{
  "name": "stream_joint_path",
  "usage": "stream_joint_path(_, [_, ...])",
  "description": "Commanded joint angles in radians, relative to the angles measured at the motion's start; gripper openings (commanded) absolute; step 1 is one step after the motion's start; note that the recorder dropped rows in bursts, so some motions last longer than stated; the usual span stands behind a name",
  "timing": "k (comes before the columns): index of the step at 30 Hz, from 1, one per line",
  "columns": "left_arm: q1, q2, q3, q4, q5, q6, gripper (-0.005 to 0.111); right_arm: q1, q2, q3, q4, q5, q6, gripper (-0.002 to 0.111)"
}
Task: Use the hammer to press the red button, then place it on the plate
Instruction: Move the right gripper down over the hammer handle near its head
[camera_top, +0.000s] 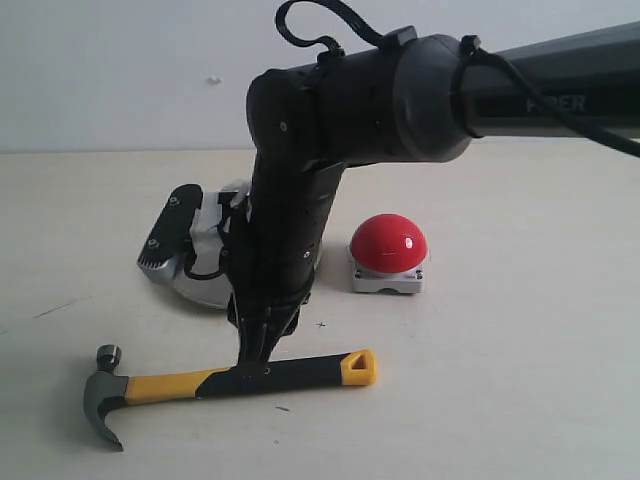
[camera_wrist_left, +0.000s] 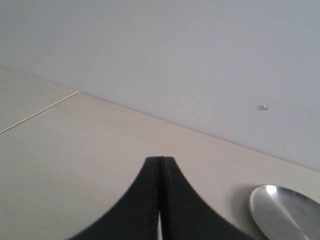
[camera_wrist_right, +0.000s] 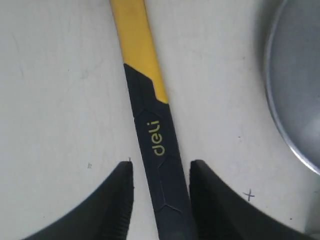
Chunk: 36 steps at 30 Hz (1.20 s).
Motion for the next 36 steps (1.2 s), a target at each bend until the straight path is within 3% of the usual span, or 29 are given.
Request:
stream_joint_path(1, [-0.008, -0.006, -0.001, -0.007, -0.003, 0.0, 0.0, 0.001, 0.027, -0.011, 0.03, 0.002, -0.059, 0.05])
stream_joint_path(7, [-0.008, -0.006, -0.001, -0.007, -0.003, 0.0, 0.0, 0.001, 0.049, -0.034, 0.126, -0.02, -0.202, 0.049])
stream_joint_path(14, [-0.008, -0.006, -0.001, -0.007, -0.003, 0.0, 0.0, 0.014, 0.065, -0.098, 0.114, -0.02, -0.202, 0.053])
stream_joint_path(21, [-0.008, -0.006, -0.001, -0.007, -0.003, 0.0, 0.0, 0.096, 0.129, -0.159, -0.004, -0.025, -0.132, 0.053])
stream_joint_path(36, [-0.008, -0.006, -0.001, -0.007, -0.003, 0.0, 0.0, 0.119, 0.261, -0.299, 0.041, 0.017, -0.132, 0.053])
